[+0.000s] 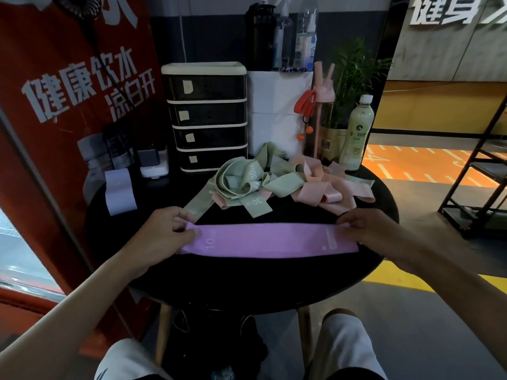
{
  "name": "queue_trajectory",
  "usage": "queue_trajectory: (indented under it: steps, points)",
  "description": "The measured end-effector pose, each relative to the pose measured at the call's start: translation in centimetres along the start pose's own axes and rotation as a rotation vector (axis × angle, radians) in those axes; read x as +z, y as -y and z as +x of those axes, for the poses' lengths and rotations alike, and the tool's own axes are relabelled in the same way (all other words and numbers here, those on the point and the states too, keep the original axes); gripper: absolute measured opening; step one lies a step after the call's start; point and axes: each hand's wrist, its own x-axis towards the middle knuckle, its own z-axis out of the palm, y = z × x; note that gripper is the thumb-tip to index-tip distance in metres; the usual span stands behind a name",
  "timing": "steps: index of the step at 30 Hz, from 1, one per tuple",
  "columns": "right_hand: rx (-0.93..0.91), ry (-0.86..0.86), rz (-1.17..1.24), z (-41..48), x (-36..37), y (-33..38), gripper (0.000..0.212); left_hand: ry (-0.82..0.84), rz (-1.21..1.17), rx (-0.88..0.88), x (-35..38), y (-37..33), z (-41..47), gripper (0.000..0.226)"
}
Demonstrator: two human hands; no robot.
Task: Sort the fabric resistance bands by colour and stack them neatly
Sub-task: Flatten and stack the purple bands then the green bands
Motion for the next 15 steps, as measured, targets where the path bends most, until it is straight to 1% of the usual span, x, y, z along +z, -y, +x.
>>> queue_trajectory:
  steps: [2, 3, 6, 8, 10, 11, 12, 13, 15]
  points:
    - [-0.028, 0.041, -0.278, 0.5, 0.4, -0.5, 0.018, 0.031, 0.057, -0.043, 0.3, 0.2, -0.1, 0.021]
    - [-0.042, 0.045, -0.341, 0.6, 0.5, -0.6, 0.02, 0.03, 0.087, -0.05, 0.4, 0.4, 0.0, 0.023]
    - [-0.065, 0.087, -0.391, 0.9, 0.3, -0.7, 0.019, -0.007, 0.079, -0.035, 0.4, 0.2, 0.0, 0.029]
    - [-0.027, 0.141, -0.516, 1.5, 0.1, -0.8, 0.015, -0.037, 0.068, 0.025, 0.1, -0.9, -0.1, 0.031]
    - [-0.014, 0.136, -0.731, 1.6, -0.1, 0.4, 0.004, -0.051, 0.08, 0.124, -0.3, -2.8, -0.2, 0.033]
    - [-0.071, 0.091, -0.767, 1.6, -0.2, 1.4, 0.011, -0.048, 0.098, 0.186, -0.6, -4.0, -0.2, 0.034]
    - [-0.164, 0.054, -0.667, 1.1, -0.2, 3.0, 0.018, -0.03, 0.115, 0.247, -0.8, -5.5, -0.1, 0.034]
    - [-0.27, 0.035, -0.486, 0.8, -0.1, 4.8, 0.026, -0.002, 0.13, 0.297, -1.0, -7.0, 0.0, 0.035]
    - [-0.431, 0.042, -0.239, 0.0, 0.5, 8.8, 0.053, 0.072, 0.153, 0.372, -1.5, -9.8, 0.2, 0.038]
